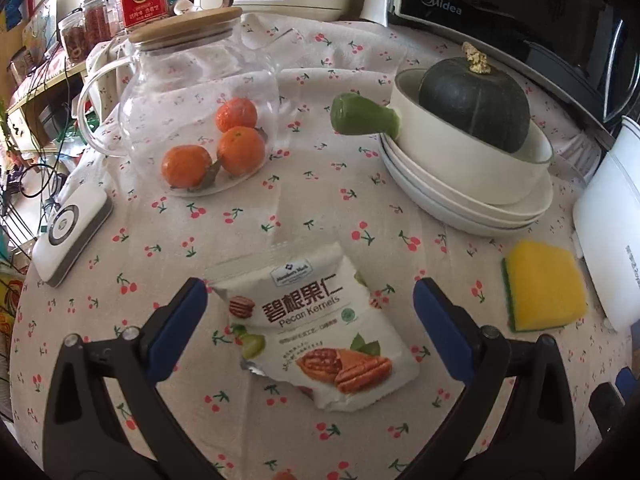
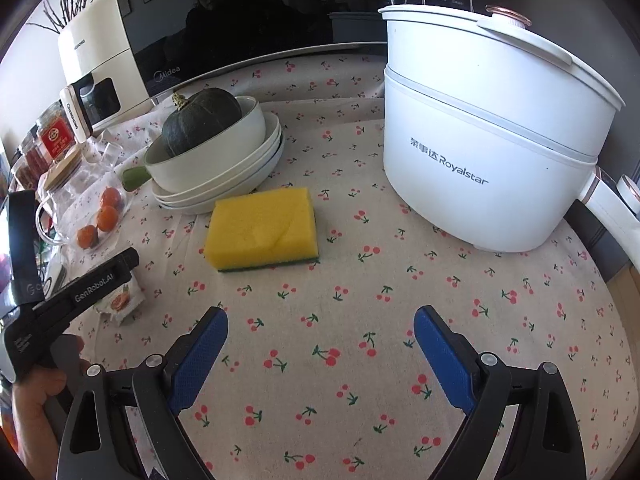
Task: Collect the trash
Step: 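Grasp the pecan kernels bag with the left gripper while the right gripper grasps the yellow sponge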
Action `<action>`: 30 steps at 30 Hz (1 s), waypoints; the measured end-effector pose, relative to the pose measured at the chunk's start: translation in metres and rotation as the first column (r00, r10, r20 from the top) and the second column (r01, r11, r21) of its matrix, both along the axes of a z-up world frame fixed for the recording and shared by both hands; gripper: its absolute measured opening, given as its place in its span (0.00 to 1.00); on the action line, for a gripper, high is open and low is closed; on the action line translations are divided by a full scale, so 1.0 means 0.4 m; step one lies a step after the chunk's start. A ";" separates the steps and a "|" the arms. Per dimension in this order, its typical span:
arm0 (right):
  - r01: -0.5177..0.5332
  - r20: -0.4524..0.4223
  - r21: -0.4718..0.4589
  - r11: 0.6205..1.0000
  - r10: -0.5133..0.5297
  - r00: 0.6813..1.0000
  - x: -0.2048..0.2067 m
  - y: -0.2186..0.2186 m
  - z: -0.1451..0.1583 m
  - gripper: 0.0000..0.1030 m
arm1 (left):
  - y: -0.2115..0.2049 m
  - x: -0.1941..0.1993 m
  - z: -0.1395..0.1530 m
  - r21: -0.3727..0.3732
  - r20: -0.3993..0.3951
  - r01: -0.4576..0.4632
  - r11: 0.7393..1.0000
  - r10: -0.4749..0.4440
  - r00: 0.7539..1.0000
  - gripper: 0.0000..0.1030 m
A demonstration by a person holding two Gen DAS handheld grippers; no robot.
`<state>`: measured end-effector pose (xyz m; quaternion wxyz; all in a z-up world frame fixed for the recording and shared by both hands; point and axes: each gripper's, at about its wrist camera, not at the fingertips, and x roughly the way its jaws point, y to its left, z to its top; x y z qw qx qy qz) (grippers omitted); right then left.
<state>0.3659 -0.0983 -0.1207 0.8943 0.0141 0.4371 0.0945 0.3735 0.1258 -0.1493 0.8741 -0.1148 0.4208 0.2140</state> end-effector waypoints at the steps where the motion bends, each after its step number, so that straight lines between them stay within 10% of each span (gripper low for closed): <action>1: 0.002 0.006 0.005 1.000 -0.002 1.000 0.011 -0.002 0.002 0.93 | 0.002 0.006 -0.011 0.006 -0.025 -0.026 1.000 0.027 0.999 0.99; 9: -0.093 0.048 0.002 0.996 0.092 0.995 0.097 0.078 -0.002 0.96 | 0.062 -0.031 -0.040 -0.020 -0.015 -0.002 1.000 0.002 1.000 0.97; 20: -0.131 -0.012 -0.122 0.984 0.131 0.991 0.187 0.203 -0.099 1.00 | 0.120 -0.087 -0.026 -0.027 0.024 0.182 0.983 -0.181 0.983 0.64; 23: -0.115 -0.017 -0.094 0.989 0.114 0.993 0.187 0.193 -0.106 0.86 | 0.117 -0.102 -0.021 -0.043 0.040 0.222 0.974 -0.221 0.975 0.58; 30: -0.104 -0.019 0.001 0.995 0.104 0.994 0.123 0.132 -0.060 0.86 | 0.123 -0.165 -0.005 -0.124 0.065 0.300 0.946 -0.294 0.954 0.51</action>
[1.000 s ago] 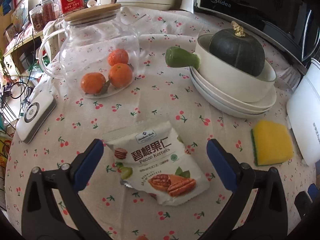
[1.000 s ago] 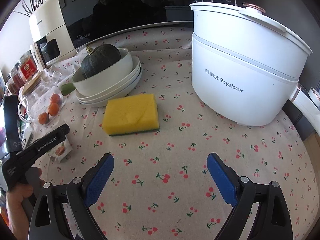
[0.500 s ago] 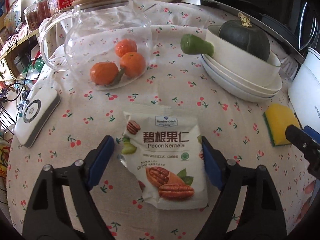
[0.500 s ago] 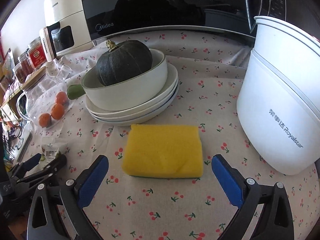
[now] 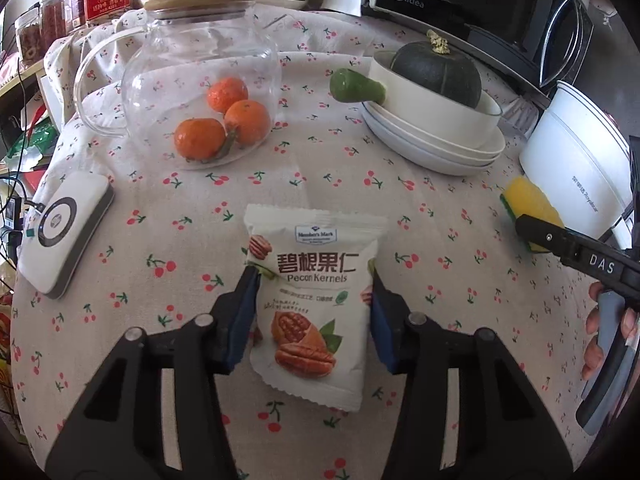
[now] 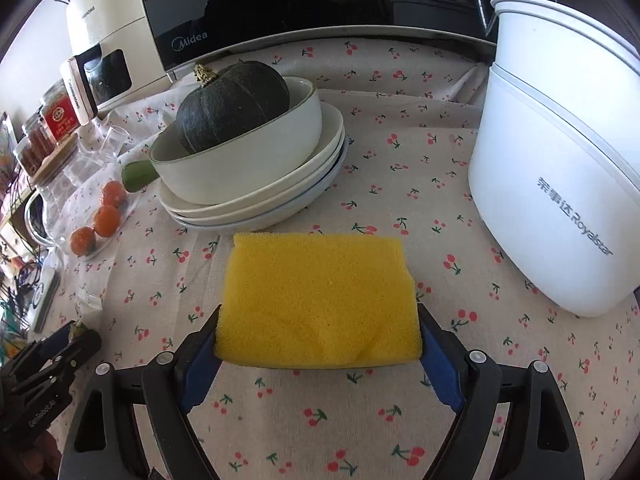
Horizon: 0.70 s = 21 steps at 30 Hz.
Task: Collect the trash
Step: 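Grasp the pecan kernels bag with the left gripper while the right gripper grasps the yellow sponge, then carry the pecan bag and sponge over the brown bin and open both grippers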
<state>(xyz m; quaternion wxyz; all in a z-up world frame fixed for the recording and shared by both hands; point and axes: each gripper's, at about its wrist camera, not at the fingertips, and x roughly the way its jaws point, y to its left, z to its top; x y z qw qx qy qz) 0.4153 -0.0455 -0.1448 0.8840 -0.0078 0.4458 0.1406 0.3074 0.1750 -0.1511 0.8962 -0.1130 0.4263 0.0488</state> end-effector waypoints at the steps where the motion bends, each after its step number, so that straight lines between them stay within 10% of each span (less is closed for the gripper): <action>1: 0.001 0.001 0.008 1.000 -0.001 1.000 -0.019 -0.013 0.010 0.86 | -0.002 -0.014 0.005 -0.017 -0.002 0.008 1.000 -0.008 1.000 0.51; 21: -0.024 0.012 -0.034 0.999 0.024 1.000 -0.526 -0.227 0.165 0.86 | -0.171 -0.360 0.124 -0.081 -0.018 0.161 0.984 -0.163 0.986 0.50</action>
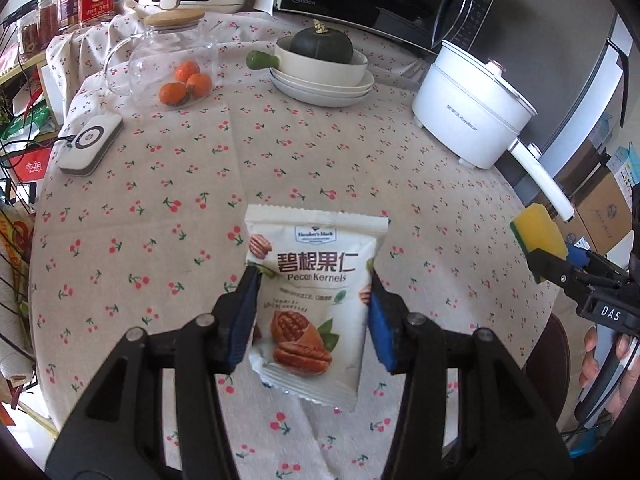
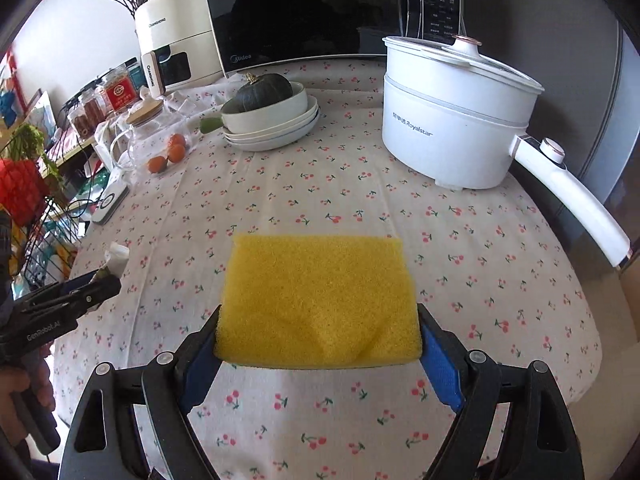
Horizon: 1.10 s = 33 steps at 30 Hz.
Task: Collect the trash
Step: 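Carry the pecan bag and sponge over the brown bin and open both grippers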
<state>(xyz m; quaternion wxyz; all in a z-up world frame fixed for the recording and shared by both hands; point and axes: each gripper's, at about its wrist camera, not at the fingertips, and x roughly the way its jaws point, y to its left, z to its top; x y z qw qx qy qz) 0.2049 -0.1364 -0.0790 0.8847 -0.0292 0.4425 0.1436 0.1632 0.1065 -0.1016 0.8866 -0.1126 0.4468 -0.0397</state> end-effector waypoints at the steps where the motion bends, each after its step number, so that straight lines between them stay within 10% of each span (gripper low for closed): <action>1: 0.003 -0.002 -0.002 1.000 -0.003 1.000 -0.023 -0.009 0.003 0.86 | -0.012 -0.018 0.005 0.000 0.000 0.008 1.000 -0.008 1.000 0.50; 17: 0.103 0.005 -0.045 0.994 -0.103 0.995 -0.335 -0.219 0.026 0.86 | -0.238 -0.231 0.082 0.049 0.086 0.213 0.976 -0.217 0.972 0.50; 33: 0.281 0.061 -0.102 0.954 -0.276 0.959 -0.486 -0.492 -0.001 0.87 | -0.570 -0.272 0.034 0.047 0.102 0.474 0.879 -0.476 0.874 0.51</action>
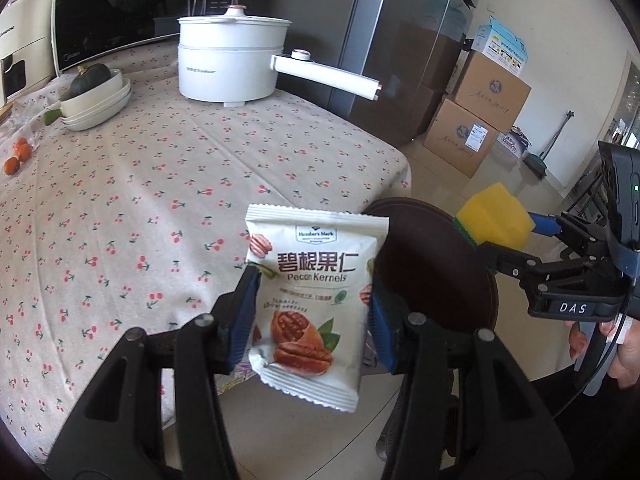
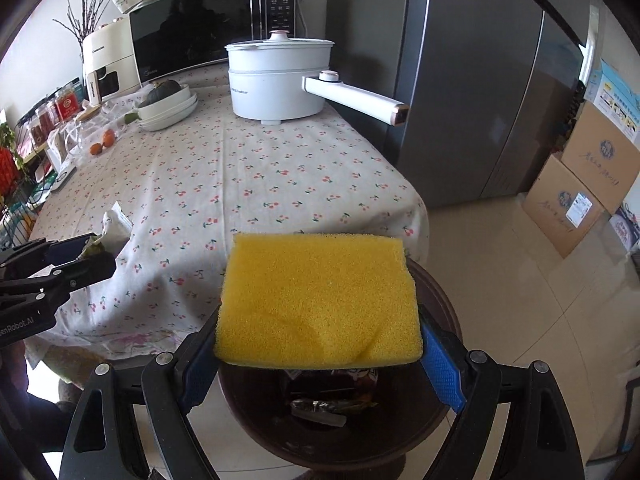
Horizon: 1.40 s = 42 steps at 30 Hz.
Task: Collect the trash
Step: 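Carry the pecan bag and sponge over the brown bin and open both grippers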
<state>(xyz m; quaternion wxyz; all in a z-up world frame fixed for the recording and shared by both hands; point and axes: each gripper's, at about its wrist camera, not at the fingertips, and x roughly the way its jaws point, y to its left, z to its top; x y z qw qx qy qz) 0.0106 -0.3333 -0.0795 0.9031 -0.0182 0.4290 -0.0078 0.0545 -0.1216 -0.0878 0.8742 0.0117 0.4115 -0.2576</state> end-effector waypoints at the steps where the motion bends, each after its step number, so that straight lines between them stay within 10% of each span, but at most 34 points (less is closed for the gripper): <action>1: 0.010 -0.007 0.000 1.000 -0.010 1.000 -0.005 -0.016 -0.007 0.87 | -0.023 -0.002 -0.005 0.001 -0.001 0.015 1.000 -0.015 1.000 0.51; 17: 0.082 -0.072 -0.016 0.997 -0.083 0.994 -0.045 -0.142 -0.064 0.93 | -0.216 0.010 -0.085 0.014 -0.025 0.142 0.990 -0.142 0.990 0.52; 20: 0.085 -0.069 -0.022 0.996 -0.086 0.994 -0.046 -0.144 -0.061 0.93 | -0.220 0.011 -0.085 -0.008 -0.009 0.142 0.990 -0.142 0.990 0.71; 23: 0.092 -0.066 -0.019 0.996 -0.093 0.993 -0.042 -0.149 -0.059 0.93 | -0.213 0.018 -0.083 0.017 0.000 0.068 0.998 -0.068 0.998 0.98; 42: 0.086 0.067 0.006 0.996 -0.086 0.994 -0.054 -0.070 0.083 0.93 | -0.056 -0.037 0.053 0.117 0.102 -0.173 0.978 0.162 0.982 0.99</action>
